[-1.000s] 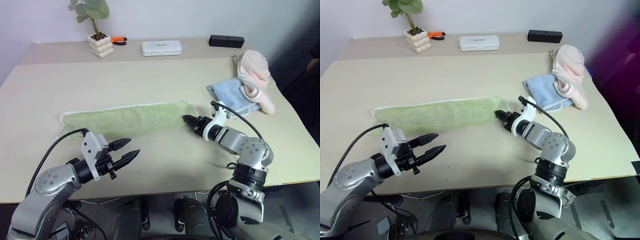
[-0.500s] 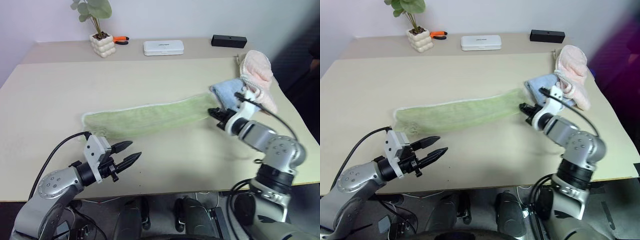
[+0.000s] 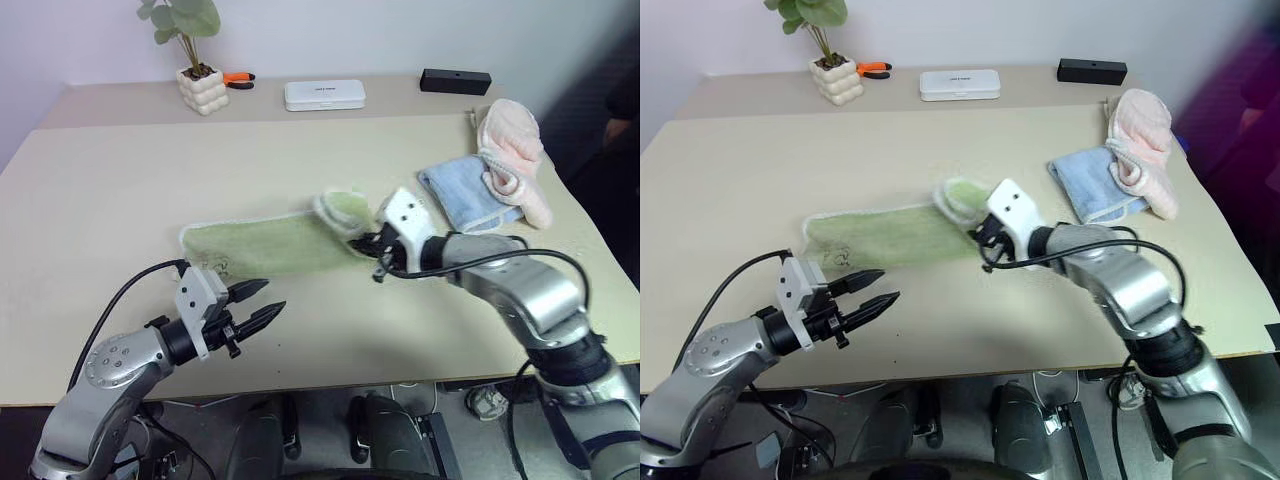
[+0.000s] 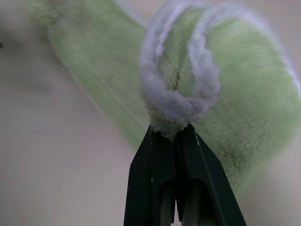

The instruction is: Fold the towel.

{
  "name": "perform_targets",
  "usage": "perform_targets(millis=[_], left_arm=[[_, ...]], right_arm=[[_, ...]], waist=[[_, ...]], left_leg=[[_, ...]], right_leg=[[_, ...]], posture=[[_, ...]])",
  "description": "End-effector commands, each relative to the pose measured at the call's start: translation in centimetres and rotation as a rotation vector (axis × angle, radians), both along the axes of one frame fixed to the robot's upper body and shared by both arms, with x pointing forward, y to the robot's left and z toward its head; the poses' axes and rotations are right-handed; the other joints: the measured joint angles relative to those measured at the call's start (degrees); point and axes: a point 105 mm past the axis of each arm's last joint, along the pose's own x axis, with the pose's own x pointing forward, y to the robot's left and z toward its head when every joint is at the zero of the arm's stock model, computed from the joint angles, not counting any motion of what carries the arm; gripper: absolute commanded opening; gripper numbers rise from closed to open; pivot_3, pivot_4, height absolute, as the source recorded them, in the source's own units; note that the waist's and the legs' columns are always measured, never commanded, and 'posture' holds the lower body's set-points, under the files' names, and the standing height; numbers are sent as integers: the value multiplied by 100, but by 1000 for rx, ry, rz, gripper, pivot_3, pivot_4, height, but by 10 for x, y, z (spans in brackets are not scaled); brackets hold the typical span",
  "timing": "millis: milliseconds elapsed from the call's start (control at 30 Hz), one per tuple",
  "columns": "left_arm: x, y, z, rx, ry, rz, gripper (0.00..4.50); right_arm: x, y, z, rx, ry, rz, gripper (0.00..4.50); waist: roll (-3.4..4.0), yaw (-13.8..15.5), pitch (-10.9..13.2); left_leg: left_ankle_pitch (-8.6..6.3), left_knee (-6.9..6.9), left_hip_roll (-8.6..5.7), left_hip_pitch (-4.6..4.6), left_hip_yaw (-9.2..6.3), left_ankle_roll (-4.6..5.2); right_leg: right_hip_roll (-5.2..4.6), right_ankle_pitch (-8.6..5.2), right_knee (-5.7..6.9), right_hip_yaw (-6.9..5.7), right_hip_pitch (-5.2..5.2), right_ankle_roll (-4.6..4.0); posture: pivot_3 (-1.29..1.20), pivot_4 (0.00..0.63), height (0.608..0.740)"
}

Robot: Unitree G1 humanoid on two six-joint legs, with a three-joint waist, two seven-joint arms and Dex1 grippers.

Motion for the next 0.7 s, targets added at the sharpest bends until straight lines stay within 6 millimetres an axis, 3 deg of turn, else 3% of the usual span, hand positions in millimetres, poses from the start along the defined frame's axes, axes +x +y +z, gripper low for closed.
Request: perform_targets(millis=[33,300,400,567,667,700], left_arm=[[-4,-5,8,-4,-42,-5,2324],[-10,-6,7,-8,-37,19,2324],[-10,-6,6,-8,-36,20,2324],[-8,-4,6,-8,-38,23,2324],[-6,-1,6,-7,-36,34,2324],[-5,0,5,-7,-35,41,2324]], right_arm=[[6,15,2,-9,-54,26,11],[7,25,-9,-33,-39,63,11],[3,22,-7,-17,-28,80,887],[-12,9,15,40,-87,162,3330],[-9,2,25,97,-85,153,3330],[-3,0,28,123,-80,119,3081]], waist=[[-1,17,0],[-1,119,0],[-1,124,0],[-2,152,0],[-2,136,-1],[-2,128,-1]], left_leg=[[11,0,0,0,0,-19],[10,1,-1,-3,1,-18],[9,1,-1,-3,1,-16],[7,1,-2,-4,1,-13],[3,1,-1,-3,1,-7],[-8,1,0,-2,1,12]], right_leg=[[0,0,0,0,0,0],[-2,0,-4,-2,1,0],[-2,0,-5,-2,1,-1],[-3,0,-10,-4,2,-1],[-2,1,-14,-3,5,-1],[0,1,-14,-3,4,-1]], posture=[[0,150,731],[0,150,731],[0,150,731],[0,150,731],[0,150,731],[0,150,731]])
